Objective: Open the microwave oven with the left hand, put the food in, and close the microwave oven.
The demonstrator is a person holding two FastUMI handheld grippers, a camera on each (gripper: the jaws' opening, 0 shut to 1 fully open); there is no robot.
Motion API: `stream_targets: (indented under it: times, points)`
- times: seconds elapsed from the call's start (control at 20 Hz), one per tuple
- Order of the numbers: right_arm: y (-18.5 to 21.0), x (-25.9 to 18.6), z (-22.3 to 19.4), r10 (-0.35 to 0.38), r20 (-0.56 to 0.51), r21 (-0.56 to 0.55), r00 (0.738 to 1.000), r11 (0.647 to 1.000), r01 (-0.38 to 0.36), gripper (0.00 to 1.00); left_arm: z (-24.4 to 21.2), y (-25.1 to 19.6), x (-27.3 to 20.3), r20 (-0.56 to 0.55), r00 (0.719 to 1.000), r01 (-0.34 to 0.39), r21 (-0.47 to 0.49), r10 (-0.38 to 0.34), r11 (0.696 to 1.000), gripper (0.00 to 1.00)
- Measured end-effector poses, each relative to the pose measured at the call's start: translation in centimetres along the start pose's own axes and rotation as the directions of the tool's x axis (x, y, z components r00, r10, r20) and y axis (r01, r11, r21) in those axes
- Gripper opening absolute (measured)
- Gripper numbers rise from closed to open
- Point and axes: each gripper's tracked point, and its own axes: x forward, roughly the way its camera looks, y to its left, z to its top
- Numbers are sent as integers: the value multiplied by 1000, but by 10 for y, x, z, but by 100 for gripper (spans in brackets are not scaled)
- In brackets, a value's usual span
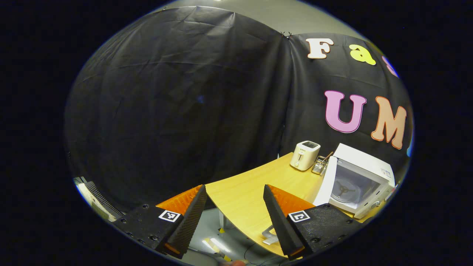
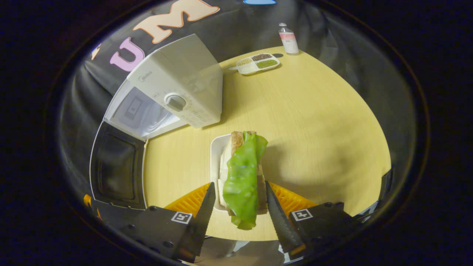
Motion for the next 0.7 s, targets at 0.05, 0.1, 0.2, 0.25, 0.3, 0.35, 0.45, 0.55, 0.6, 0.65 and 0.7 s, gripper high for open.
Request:
stream_targets:
  times: [0.05,0.1,0.2,0.25,0.3,0.35,0.45,0.55,0.6,0.65,0.7]
  points:
    - [-2,3,0,-8,4,7,1000,1000,8,72,3,-2,3,10,1000,9,2,-9,1000,91]
    - [-2,2,1,-5,6,31,1000,1000,5,60,5,-6,5,13,1000,23,8,-24,1000,90]
    - [2,0,1,18,10,94,1000,995,-19,48,7,-15,14,18,998,52,31,-52,998,90]
    - [3,-1,3,34,15,127,999,991,-35,49,7,-19,17,17,998,67,42,-68,997,90]
    - [6,-4,5,37,24,158,999,987,-41,31,7,-24,20,14,996,87,48,-88,995,90]
    - [7,-4,5,40,28,161,999,986,-43,30,6,-29,23,11,994,107,50,-108,993,87]
    - [12,-13,9,47,52,173,998,983,-56,36,5,-39,29,4,989,147,49,-147,988,90]
    - [26,-27,19,95,104,206,990,972,-115,36,2,-48,36,-5,983,182,52,-182,982,90]
    - [33,-35,24,120,131,236,984,960,-149,36,2,-51,41,-12,981,196,55,-196,979,91]
    - [41,-42,29,143,157,265,977,947,-181,36,1,-54,45,-17,978,210,60,-209,976,90]
    - [49,-49,32,163,182,288,970,934,-211,36,-2,-55,46,-23,974,225,66,-224,972,90]
